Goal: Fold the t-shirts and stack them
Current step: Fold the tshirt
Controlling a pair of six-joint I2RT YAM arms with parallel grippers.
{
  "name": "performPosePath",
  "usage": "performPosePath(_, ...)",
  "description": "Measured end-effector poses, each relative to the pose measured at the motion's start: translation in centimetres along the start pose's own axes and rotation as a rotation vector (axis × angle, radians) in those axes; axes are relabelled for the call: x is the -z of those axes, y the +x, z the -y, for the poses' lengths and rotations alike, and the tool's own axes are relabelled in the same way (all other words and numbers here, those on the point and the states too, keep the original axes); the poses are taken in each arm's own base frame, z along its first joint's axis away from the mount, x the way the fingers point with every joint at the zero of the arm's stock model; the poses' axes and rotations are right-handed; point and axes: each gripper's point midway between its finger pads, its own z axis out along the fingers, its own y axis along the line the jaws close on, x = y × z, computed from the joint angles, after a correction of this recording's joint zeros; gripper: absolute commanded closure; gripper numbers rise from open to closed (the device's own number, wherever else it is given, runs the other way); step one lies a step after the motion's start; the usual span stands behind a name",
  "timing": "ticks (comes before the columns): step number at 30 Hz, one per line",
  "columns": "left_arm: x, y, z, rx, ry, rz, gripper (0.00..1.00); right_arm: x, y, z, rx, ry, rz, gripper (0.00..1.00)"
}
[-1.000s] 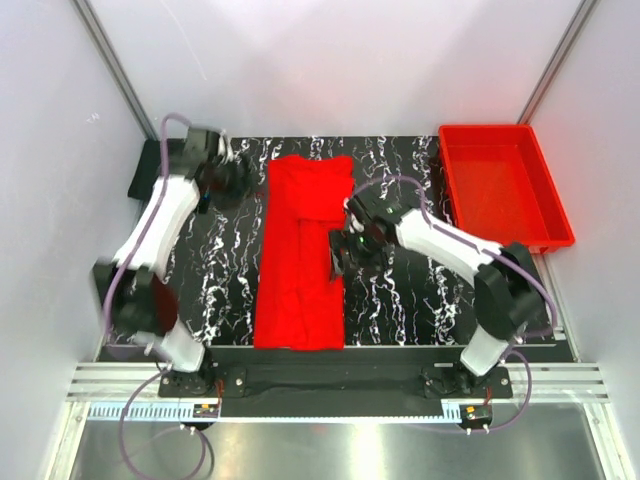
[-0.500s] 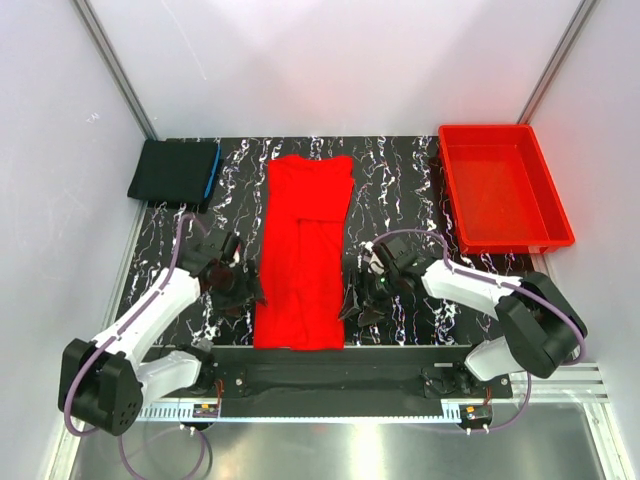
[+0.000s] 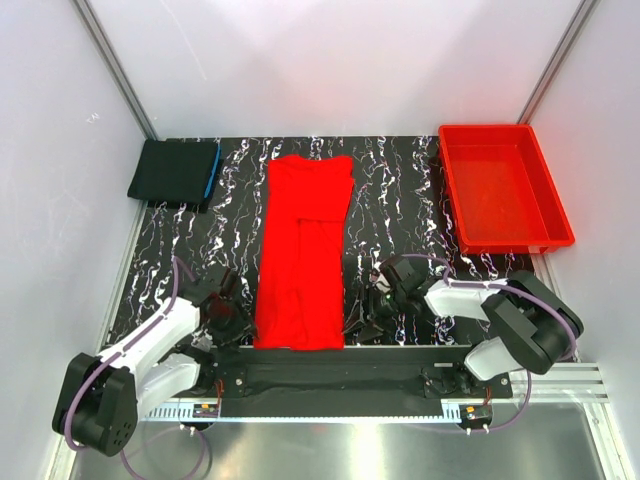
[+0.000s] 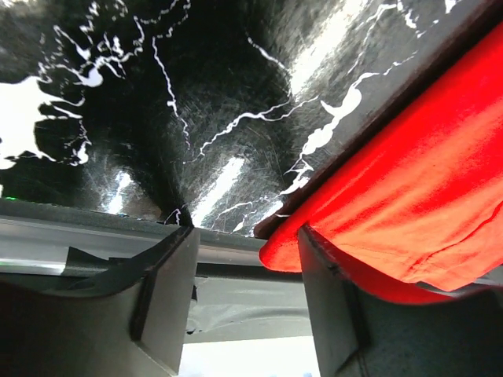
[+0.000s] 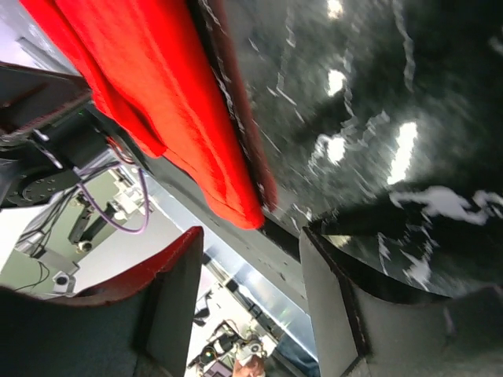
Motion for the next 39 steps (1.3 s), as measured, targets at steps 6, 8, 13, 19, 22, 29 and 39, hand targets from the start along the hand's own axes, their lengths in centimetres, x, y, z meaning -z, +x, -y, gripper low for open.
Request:
performPosePath(6, -0.3, 0.6, 0.3, 0.019, 0.026, -0.029, 0.52, -0.8, 0.1, -0.5, 0.007, -0.031, 0.003, 0.47)
performPosePath(8, -0.3, 0.6, 0.3, 0.023, 0.028, -0.032, 0.53, -1.0, 0.2, -0.6, 0.005, -0.037, 0.001, 0.49)
performPosePath(13, -0.4, 0.8, 0.4, 0.035, 0.026, -0.045, 0.59, -1.3, 0.5, -0.5, -0.005, -0.027, 0.004, 0.53)
performPosePath(19, -0.4, 0.8, 0.4, 0.039, 0.026, -0.046, 0.57, -1.5, 0.6, -0.5, -0.004, -0.018, 0.014, 0.52)
performPosePath(22, -0.4, 0.8, 0.5, 0.042, 0.026, -0.046, 0.61, -1.5, 0.6, -0.6, -0.003, -0.020, 0.017, 0.52)
performPosePath(29, -0.2, 1.0, 0.6, 0.051, 0.038, -0.052, 0.77, -1.9, 0.5, -0.9, -0.002, -0.033, 0.017, 0.52)
performPosePath(39, -0.2, 1.1, 0.6, 0.068, 0.047, -0.043, 0.79, -2.6, 1.4, -1.3, 0.020, -0.032, 0.004, 0.52)
